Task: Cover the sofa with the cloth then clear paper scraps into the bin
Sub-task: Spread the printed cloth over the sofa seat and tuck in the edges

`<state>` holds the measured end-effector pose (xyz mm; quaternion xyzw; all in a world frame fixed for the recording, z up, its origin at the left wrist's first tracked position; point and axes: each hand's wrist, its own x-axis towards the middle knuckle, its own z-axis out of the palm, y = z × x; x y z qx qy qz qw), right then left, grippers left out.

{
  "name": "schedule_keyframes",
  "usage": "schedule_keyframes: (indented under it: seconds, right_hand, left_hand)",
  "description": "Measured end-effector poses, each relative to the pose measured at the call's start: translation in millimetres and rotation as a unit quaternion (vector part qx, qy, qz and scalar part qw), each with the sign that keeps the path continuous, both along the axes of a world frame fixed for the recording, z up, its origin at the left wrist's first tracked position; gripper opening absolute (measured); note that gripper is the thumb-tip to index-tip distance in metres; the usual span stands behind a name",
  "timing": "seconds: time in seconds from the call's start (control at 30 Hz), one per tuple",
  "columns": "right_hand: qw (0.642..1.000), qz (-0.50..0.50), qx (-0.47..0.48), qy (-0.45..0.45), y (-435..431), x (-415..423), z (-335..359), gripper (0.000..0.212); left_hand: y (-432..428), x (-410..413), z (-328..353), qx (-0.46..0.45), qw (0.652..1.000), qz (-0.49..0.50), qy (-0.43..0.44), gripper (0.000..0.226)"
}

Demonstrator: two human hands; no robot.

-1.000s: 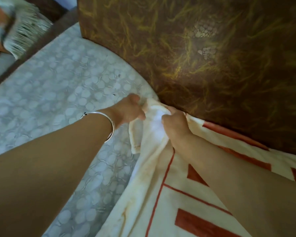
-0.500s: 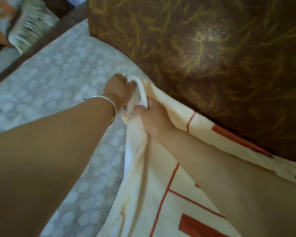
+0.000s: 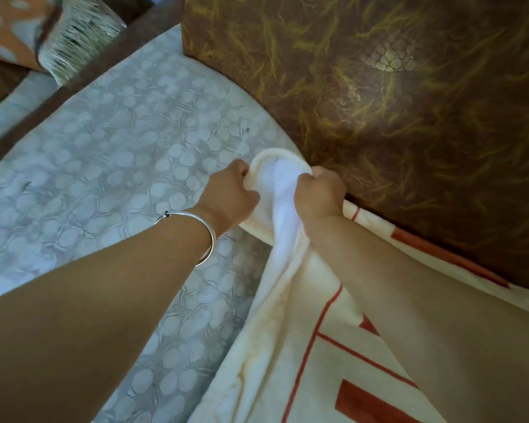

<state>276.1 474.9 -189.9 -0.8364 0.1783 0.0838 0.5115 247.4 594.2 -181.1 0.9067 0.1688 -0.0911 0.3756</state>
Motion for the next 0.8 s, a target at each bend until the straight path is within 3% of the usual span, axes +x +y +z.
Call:
schedule_keyframes:
  seconds: [0.17, 0.27, 0.4, 0.47, 0.57, 0.63, 0.7, 0.8]
  right_hand:
    - [0.998, 0.04, 0.031, 0.023, 23, 1, 8, 0.028]
    - [0.985, 0.06, 0.143, 0.082, 19, -6, 6, 0.032]
    - [0.959, 0.026, 0.241, 0.145, -10, -11, 0, 0.027]
    - [0.959, 0.082, 0.207, 0.174, -16, -14, 2, 0.028]
    - [0.962, 0.105, 0.172, 0.186, -12, -16, 4, 0.061]
    - [0.979, 0.052, 0.119, 0.157, -16, -12, 2, 0.057]
    - [0.988, 0.018, 0.005, 0.152, -31, -8, 0, 0.043]
    - [0.987, 0.006, -0.021, 0.16, -62, -14, -6, 0.039]
  left_hand:
    - [-3, -1, 1, -0.078, 0.997, 0.018, 0.014, 0.023]
    - [-3, -6, 6, -0.126, 0.989, -0.022, 0.068, 0.056]
    - [-14, -12, 6, -0.06, 0.993, -0.077, 0.065, 0.045]
    - [-26, -14, 9, -0.056, 0.995, -0.065, 0.059, 0.036]
    - [-43, -21, 7, -0.135, 0.986, -0.058, 0.078, 0.031]
    - [-54, -29, 4, -0.209, 0.975, -0.033, 0.066, 0.034]
    - [-63, -41, 1, -0.247, 0.967, -0.032, 0.06, 0.042]
    - [-78, -63, -13, -0.061, 0.981, -0.166, 0.077, 0.083]
